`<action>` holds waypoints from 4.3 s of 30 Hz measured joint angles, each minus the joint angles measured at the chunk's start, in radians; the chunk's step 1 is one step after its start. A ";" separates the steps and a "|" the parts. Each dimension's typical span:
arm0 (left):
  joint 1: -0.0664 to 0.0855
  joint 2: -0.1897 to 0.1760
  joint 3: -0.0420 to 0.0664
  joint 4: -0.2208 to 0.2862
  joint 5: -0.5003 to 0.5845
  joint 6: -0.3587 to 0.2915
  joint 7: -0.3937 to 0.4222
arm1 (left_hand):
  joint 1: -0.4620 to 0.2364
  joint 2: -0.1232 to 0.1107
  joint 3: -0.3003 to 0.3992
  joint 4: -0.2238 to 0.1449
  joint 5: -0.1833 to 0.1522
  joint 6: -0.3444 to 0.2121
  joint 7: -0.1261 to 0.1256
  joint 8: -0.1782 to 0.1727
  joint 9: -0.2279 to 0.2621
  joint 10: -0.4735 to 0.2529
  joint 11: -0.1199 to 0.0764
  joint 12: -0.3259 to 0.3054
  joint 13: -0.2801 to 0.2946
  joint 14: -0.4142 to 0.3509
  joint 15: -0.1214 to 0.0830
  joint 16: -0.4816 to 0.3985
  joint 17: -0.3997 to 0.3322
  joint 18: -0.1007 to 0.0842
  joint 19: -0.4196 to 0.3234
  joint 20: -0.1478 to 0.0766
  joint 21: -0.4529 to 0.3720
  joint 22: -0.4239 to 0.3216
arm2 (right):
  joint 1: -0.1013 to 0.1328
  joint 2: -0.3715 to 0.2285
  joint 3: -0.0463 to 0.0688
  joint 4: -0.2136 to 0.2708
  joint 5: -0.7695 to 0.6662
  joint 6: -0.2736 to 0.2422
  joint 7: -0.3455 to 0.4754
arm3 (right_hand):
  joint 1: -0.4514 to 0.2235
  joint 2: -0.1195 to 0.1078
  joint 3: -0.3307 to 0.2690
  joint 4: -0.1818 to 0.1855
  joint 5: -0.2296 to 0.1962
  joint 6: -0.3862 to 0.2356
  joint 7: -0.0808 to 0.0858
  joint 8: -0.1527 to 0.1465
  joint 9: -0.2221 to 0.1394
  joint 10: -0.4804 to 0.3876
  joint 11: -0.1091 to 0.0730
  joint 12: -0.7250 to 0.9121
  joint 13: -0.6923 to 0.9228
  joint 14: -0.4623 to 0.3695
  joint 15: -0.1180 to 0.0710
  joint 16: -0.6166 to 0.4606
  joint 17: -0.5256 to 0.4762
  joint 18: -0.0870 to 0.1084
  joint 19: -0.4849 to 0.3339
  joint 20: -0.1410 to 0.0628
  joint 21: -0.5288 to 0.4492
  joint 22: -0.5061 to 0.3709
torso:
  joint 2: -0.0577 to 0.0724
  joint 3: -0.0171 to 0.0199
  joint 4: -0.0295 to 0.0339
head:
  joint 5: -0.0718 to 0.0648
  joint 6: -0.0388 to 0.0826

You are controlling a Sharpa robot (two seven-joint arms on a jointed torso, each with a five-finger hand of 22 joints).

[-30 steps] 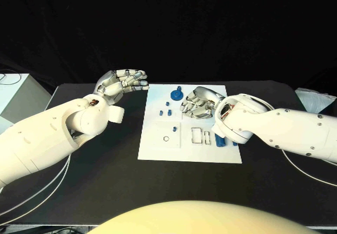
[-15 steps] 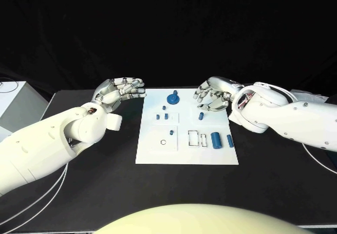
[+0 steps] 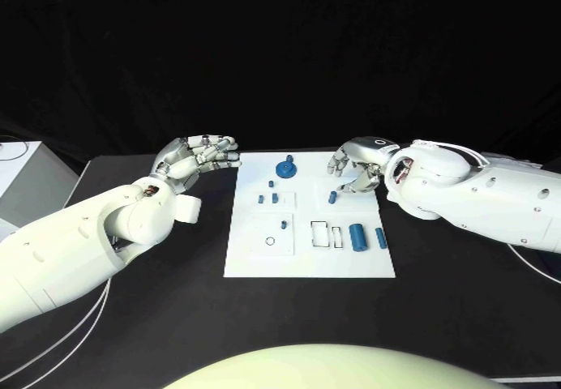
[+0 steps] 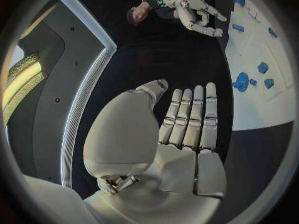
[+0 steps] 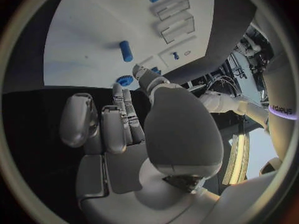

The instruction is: Assemble the parts on the task board

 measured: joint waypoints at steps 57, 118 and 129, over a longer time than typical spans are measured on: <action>0.000 -0.002 0.000 -0.001 0.001 0.002 0.000 | 0.005 0.005 0.000 0.000 0.000 0.000 0.000 0.000 -0.001 0.000 0.000 0.004 0.001 0.000 0.000 0.000 0.003 0.000 0.005 -0.006 -0.007 -0.003 | -0.057 0.073 -0.009 -0.046 -0.103 0.017 -0.068 | 0.071 0.045 0.248 0.004 -0.051 0.162 0.014 0.058 0.033 0.151 -0.011 0.053 -0.023 0.002 -0.024 0.023 0.030 0.000 0.000 -0.015 0.109 0.000 | 0.000 -0.0007 -0.0004 | 0.000 -0.010; -0.001 -0.001 0.000 -0.004 0.001 0.002 0.000 | 0.005 0.005 0.000 0.000 0.000 0.000 0.000 0.004 -0.001 0.000 0.000 0.004 0.001 0.000 0.000 0.000 0.004 0.000 0.005 -0.006 -0.007 -0.004 | -0.152 0.174 -0.020 0.183 -0.186 -0.144 -0.101 | 0.059 0.057 0.280 -0.020 -0.069 0.168 0.014 0.064 0.044 0.152 -0.009 0.057 -0.022 0.002 -0.024 0.027 0.036 0.000 -0.003 -0.018 0.125 0.000 | 0.000 -0.0026 0.0035 | 0.044 -0.030; -0.001 0.000 0.000 -0.004 0.001 0.002 0.000 | 0.005 0.005 0.000 0.000 0.000 0.000 0.000 0.004 -0.001 0.000 0.000 0.004 0.001 0.000 0.000 0.000 0.004 0.000 0.005 -0.006 -0.007 -0.004 | -0.163 0.187 -0.024 0.167 -0.208 -0.125 -0.109 | 0.059 0.057 0.287 -0.027 -0.069 0.166 0.012 0.066 0.044 0.152 -0.009 0.052 -0.022 0.002 -0.024 0.027 0.036 0.000 -0.003 -0.018 0.125 0.000 | 0.000 -0.0020 0.0036 | 0.046 -0.030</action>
